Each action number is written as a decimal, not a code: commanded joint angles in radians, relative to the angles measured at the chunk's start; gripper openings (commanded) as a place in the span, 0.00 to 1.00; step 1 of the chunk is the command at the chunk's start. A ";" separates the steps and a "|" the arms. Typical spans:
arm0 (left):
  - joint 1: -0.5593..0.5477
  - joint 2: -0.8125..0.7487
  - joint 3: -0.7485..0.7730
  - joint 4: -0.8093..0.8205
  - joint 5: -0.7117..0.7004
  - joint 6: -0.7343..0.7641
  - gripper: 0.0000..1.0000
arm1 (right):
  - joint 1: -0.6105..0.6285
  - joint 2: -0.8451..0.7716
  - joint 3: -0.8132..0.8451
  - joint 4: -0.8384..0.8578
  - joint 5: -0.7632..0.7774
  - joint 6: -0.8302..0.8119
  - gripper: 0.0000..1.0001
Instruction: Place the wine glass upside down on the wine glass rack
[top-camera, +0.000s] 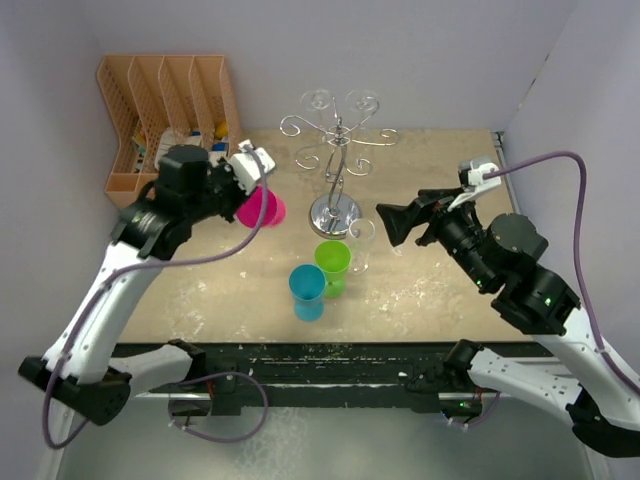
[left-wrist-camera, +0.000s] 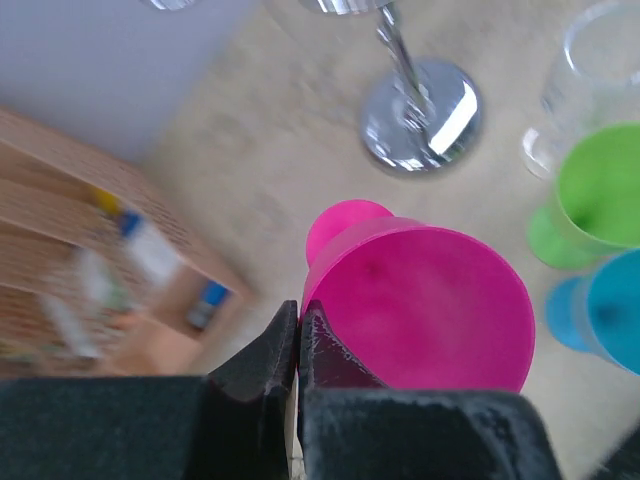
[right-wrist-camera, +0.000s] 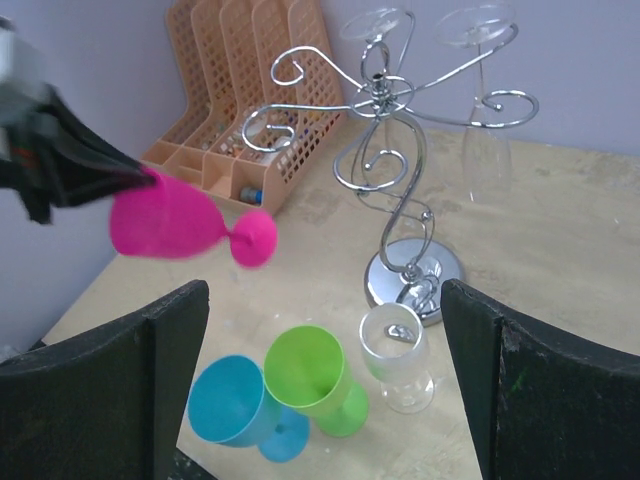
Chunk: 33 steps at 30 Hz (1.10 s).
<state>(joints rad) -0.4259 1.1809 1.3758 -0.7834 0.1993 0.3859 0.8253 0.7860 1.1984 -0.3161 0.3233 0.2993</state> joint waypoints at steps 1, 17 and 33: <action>-0.078 -0.134 0.138 0.120 -0.259 0.293 0.00 | 0.002 -0.023 0.035 0.100 -0.016 -0.014 1.00; -0.302 -0.288 -0.349 1.486 -0.051 1.482 0.00 | 0.002 0.068 0.128 0.241 -0.130 -0.008 1.00; -0.444 -0.179 -0.567 1.808 0.171 1.643 0.00 | -0.136 0.289 0.275 0.588 -0.590 0.219 0.71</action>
<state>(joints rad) -0.8505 1.0039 0.8200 0.8913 0.2996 1.9766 0.7441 1.0645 1.4326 0.0902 -0.1089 0.4007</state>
